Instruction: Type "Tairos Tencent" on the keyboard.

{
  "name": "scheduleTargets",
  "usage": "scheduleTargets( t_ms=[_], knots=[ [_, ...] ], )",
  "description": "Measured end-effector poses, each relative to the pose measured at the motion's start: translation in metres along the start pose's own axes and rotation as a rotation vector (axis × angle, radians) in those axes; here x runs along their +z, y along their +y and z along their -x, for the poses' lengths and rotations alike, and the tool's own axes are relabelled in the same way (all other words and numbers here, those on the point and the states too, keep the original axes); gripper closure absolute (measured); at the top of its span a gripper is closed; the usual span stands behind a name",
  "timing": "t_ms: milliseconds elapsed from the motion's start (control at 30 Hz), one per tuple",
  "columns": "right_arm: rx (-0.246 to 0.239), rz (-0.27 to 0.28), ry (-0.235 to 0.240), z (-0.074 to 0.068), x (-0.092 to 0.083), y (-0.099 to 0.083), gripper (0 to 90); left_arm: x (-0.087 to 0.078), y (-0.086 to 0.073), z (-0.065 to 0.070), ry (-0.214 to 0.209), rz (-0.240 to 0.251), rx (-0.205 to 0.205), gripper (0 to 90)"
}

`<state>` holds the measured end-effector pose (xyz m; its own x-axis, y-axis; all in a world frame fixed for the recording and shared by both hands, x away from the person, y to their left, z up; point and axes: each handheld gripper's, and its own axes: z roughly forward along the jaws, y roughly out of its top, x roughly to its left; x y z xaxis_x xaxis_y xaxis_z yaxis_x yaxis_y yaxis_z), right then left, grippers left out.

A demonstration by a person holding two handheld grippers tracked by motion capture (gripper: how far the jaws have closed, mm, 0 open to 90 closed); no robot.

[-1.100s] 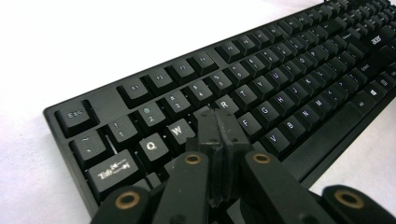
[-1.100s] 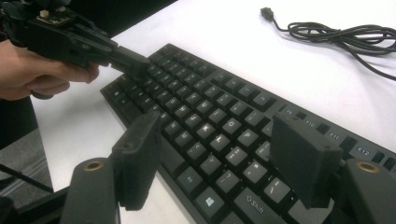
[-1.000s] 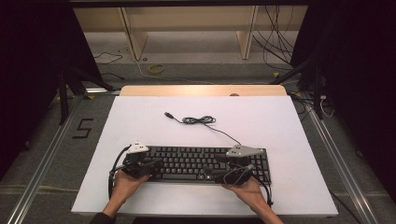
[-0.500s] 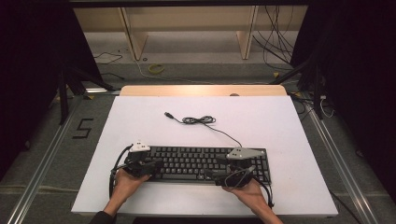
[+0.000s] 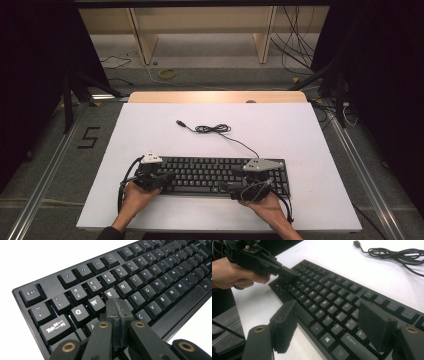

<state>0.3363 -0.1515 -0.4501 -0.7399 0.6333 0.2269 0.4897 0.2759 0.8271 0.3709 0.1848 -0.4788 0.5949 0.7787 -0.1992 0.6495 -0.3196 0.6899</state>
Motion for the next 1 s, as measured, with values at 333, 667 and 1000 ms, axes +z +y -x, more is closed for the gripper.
scheduleTargets(
  t_ms=[333,667,1000],
  knots=[
    [-0.001,-0.002,0.003,-0.001,0.001,0.0,32.9,-0.002,0.0,0.0,0.006,0.007,-0.003,88.8],
    [0.001,0.0,0.006,-0.001,0.002,0.0,32.9,-0.023,0.001,-0.006,-0.039,0.119,-0.034,77.5],
    [-0.005,-0.005,0.025,-0.006,0.009,0.003,34.6,-0.033,-0.003,-0.006,-0.091,0.193,-0.063,52.8]
  ],
)
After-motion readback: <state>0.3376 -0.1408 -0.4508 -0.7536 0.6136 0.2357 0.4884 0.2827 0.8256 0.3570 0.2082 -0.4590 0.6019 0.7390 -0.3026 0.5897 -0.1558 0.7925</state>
